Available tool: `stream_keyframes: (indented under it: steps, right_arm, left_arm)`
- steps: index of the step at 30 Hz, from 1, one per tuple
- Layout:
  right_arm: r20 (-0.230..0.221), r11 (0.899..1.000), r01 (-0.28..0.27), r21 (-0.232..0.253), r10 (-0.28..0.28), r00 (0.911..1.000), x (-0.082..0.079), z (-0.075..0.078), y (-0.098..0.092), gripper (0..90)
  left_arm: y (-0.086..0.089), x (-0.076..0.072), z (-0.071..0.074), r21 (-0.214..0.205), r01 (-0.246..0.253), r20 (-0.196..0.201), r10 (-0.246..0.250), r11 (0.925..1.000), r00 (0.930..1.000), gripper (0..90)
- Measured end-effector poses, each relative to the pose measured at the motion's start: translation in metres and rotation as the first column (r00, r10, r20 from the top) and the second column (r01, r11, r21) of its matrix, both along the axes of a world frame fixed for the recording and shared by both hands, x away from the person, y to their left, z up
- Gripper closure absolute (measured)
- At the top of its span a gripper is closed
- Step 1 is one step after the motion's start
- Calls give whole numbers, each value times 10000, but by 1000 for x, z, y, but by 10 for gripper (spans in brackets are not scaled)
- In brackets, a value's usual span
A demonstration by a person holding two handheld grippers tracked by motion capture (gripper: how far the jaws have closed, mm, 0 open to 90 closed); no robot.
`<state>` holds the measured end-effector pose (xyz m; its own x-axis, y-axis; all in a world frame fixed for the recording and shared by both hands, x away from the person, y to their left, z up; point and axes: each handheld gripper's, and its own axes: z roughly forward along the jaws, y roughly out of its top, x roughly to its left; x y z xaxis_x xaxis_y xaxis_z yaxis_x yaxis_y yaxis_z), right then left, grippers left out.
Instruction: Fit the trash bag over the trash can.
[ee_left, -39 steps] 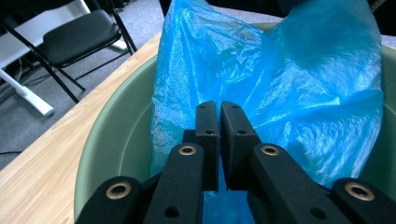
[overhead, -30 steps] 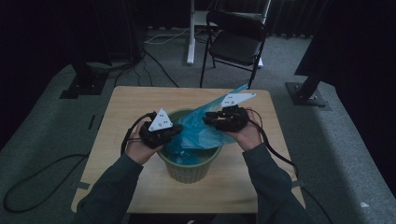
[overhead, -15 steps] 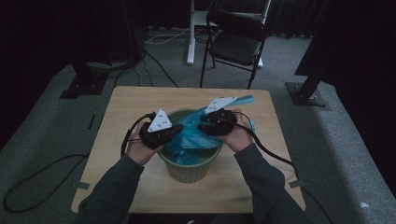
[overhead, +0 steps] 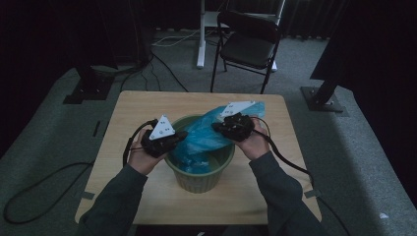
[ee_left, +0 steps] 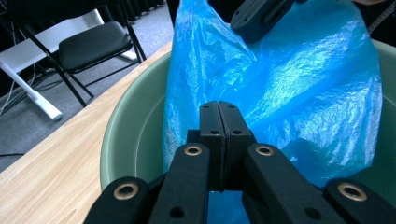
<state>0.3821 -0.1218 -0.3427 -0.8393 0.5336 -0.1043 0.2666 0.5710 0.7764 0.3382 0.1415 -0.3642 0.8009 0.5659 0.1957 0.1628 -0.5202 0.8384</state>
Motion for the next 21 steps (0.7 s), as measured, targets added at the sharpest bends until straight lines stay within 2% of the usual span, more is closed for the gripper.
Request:
stream_keyframes:
  steps: [7, 16, 21]
  right_arm:
    - [272, 9996, 258, -143, -254, 9993, -5, 5, -10, 900]
    - [198, 9975, 688, 128, -690, 9974, -5, 4, -30, 899]
    - [232, 9932, 1134, 246, -1140, 9932, -5, 5, -46, 899]
  left_arm:
    - [5, -1, -4, 29, -116, -101, 116, 9999, 9999, 891]
    - [14, -1, -7, 52, -308, -169, 308, 9995, 9994, 889]
    - [19, -1, -7, -44, -445, -160, 444, 9990, 9989, 889]
